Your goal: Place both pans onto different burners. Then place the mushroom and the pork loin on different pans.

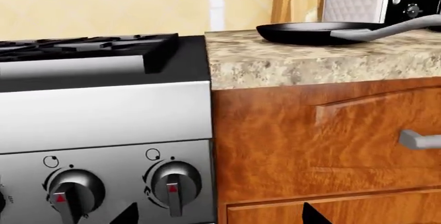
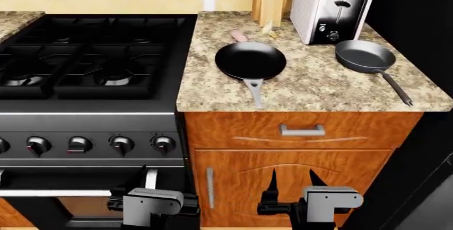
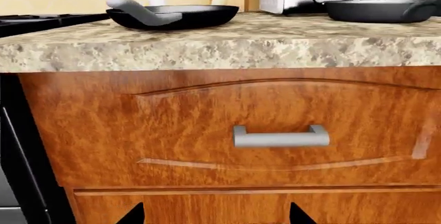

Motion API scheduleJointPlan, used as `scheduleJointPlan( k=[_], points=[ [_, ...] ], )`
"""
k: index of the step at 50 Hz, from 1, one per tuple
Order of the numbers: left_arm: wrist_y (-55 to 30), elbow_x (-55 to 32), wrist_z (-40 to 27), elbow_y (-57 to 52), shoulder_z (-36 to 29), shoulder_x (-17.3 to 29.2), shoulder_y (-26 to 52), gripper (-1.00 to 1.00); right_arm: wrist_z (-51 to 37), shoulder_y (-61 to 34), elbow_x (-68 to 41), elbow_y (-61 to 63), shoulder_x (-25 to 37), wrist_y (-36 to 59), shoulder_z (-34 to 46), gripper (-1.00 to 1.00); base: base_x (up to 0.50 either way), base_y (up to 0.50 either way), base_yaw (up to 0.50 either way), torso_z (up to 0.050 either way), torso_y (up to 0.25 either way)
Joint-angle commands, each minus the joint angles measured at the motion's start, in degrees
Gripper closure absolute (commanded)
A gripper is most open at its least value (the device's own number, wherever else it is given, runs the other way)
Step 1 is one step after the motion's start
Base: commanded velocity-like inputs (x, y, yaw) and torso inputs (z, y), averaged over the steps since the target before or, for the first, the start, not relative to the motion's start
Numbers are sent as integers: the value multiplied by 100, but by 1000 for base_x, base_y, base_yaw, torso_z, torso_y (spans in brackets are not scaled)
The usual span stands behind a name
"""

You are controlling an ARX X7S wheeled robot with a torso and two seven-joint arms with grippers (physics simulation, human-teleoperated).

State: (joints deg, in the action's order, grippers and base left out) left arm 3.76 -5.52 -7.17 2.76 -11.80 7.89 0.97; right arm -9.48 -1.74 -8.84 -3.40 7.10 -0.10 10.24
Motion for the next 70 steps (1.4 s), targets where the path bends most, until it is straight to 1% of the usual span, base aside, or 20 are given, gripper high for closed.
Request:
scheduleJointPlan(
  k=[1, 27, 30, 33, 36, 38, 39, 42, 45, 49, 52, 55, 62, 70],
  points=[
    [14, -16, -51, -2, -65, 45, 7, -100, -51, -3, -76, 57, 51, 31, 45, -100, 0, -500, 0, 0, 0],
    [26, -160, -130, -18, -134, 125, 27, -100, -163, -20, -143, 68, 140, 34, 158, -100, 0, -500, 0, 0, 0],
    [-76, -292, -124, -91, -78, 144, 34, -100, -186, -21, -148, 69, 159, 16, 149, -100, 0, -273, 0, 0, 0],
    [-307, -374, -128, -306, -42, 222, 48, -100, -219, -11, -174, 319, 234, 193, 140, -100, 0, 0, 0, 0, 0],
    [-943, -540, -82, -969, -29, 427, 38, -100, -295, 15, -211, 941, 421, 728, 121, -100, 0, 0, 0, 0, 0],
    [-1203, -625, -66, -1247, -18, 511, 53, -100, -302, 13, -293, 1220, 500, 988, 91, -100, 0, 0, 0, 0, 0],
    [-1704, -799, -42, -1789, -10, 649, 50, -100, -357, 24, -385, 1748, 647, 1448, 32, -100, 0, 0, 0, 0, 0],
    [-2903, -1210, -141, -2911, 117, 949, 173, -100, -499, -14, -554, 2900, 1014, 2549, -93, -100, 0, 0, 0, 0, 0],
    [-3918, -1533, -288, -3738, 245, 1210, 387, -100, -609, -134, -822, 3795, 1316, 3491, -326, -100, 0, 0, 0, 0, 0],
    [-5006, -1861, -489, -4571, 390, 1479, 749, -100, -773, -413, -1127, 4572, 1614, 4554, -672, -100, 0, 0, 0, 0, 0],
    [-5269, -1860, -587, -4889, 442, 1634, 849, -100, -861, -626, -1365, 5057, 1772, 5183, -930, -100, 0, 0, 0, 0, 0],
    [-5615, -1787, -746, -5207, 423, 1796, 992, -100, -951, -773, -1459, 5435, 1892, 5580, -1023, -100, 20, 0, 0, 0, 0],
    [-6007, -1893, -837, -5585, 501, 1917, 1214, -100, -1029, -936, -1659, 5835, 1937, 5896, -1285, -100, 396, 0, 0, 0, 0],
    [-6058, -1792, -931, -5586, 481, 2026, 1321, -100, -1106, -938, -1749, 5939, 1972, 6000, -1344, -100, 500, 0, 0, 0, 0]
  ],
)
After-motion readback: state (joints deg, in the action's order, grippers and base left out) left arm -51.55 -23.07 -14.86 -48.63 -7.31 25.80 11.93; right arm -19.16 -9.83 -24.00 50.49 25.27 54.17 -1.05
